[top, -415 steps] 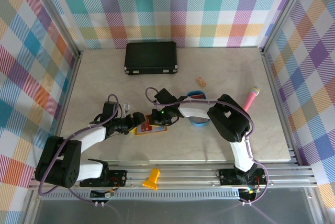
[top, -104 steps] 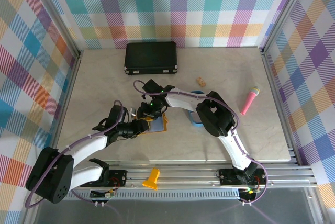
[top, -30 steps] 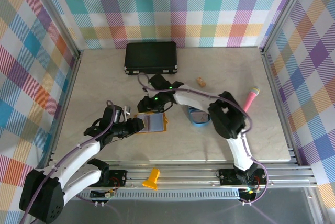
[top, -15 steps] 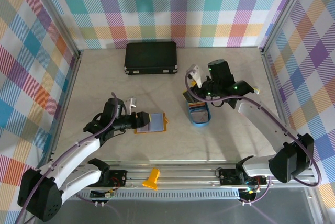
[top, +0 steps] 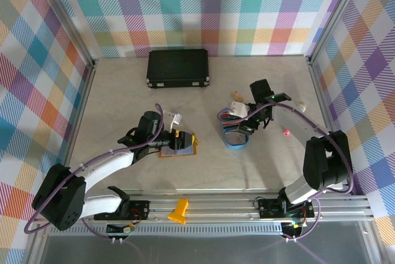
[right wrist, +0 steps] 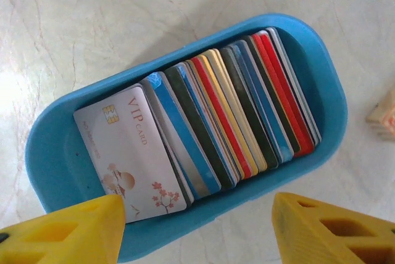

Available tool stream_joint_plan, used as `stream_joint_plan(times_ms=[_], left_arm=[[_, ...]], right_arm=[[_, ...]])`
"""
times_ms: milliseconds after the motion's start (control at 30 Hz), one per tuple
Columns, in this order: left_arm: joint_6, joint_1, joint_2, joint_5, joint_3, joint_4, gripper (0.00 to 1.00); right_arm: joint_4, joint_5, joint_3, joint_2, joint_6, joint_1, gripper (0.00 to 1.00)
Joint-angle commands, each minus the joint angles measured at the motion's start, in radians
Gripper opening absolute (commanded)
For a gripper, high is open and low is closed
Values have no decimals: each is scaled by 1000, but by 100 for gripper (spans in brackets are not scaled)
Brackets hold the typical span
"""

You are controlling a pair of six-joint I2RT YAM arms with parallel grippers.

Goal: Put the credit cards into the card holder

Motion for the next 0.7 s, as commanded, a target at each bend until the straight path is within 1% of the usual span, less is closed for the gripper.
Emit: stream_joint_plan(times_ms=[0, 67, 167, 267, 367, 467, 667], left_arm=[[43, -12, -11, 29, -32, 159, 63], [44, -13, -10, 30, -42, 177, 63], [52, -19, -11, 35, -34, 148, 63], [61, -26, -20, 25, -39, 137, 63], [67, -27, -30, 11, -49, 128, 63], [72, -27, -32, 0, -51, 122, 63], [84, -27, -24, -15, -42, 100, 63]], right_arm=[[-16, -74, 2, 52, -205, 2, 61], [15, -80, -14, 67, -247, 7, 59], [35, -82, -21, 94, -295, 21, 58], [54, -51, -24, 125, -307, 48, 58], [38, -49, -18, 151, -322, 56, 58], [21, -22, -12, 176, -331, 64, 55], [20, -26, -29, 178, -343, 72, 55]])
